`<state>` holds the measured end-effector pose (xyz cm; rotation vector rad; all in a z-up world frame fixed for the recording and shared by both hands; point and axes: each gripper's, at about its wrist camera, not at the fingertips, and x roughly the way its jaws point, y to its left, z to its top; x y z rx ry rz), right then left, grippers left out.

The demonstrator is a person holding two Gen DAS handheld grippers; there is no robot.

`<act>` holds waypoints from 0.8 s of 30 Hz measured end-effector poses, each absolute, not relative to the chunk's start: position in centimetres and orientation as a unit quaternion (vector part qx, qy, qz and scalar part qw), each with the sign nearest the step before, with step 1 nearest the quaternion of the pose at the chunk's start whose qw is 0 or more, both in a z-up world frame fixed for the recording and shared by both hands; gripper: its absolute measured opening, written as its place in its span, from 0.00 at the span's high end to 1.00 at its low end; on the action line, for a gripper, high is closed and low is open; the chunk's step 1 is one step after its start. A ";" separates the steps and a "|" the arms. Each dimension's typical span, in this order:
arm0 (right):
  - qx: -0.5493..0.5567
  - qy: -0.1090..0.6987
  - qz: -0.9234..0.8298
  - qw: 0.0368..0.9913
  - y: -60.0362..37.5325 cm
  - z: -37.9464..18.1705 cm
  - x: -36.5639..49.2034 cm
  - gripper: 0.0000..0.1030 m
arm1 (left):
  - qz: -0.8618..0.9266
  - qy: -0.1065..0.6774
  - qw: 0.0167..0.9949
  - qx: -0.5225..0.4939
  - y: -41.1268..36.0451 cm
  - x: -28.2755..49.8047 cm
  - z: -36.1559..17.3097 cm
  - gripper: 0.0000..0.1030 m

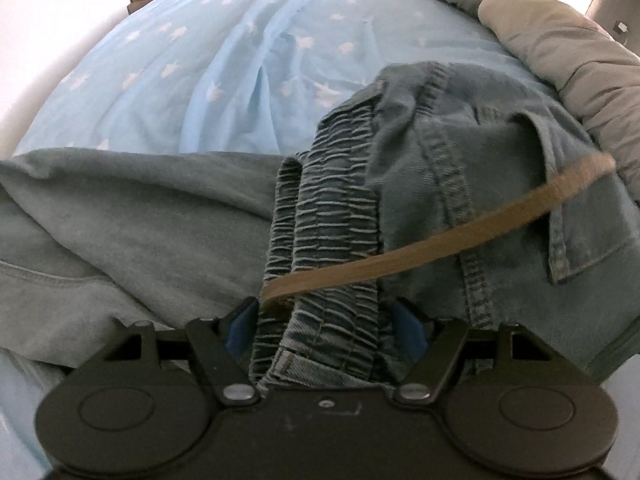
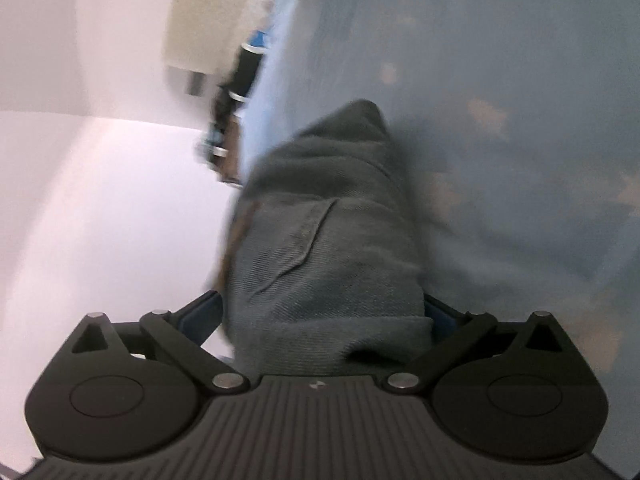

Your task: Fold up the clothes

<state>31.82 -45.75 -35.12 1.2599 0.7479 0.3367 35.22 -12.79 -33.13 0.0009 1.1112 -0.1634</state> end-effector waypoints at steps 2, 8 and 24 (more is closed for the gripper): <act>0.583 0.322 0.162 0.728 -45.9 -35.1 31.4 0.00 | -0.076 0.528 0.846 -0.001 -12.8 35.4 -33.4 0.32; 0.610 0.347 0.111 0.704 -46.5 -37.9 31.1 0.03 | -0.086 0.522 0.849 0.012 -13.1 35.4 -33.6 0.29; 0.427 0.326 -0.016 0.843 -40.6 -29.0 28.3 0.48 | -0.157 0.438 0.881 -0.086 3.0 35.4 -27.1 0.28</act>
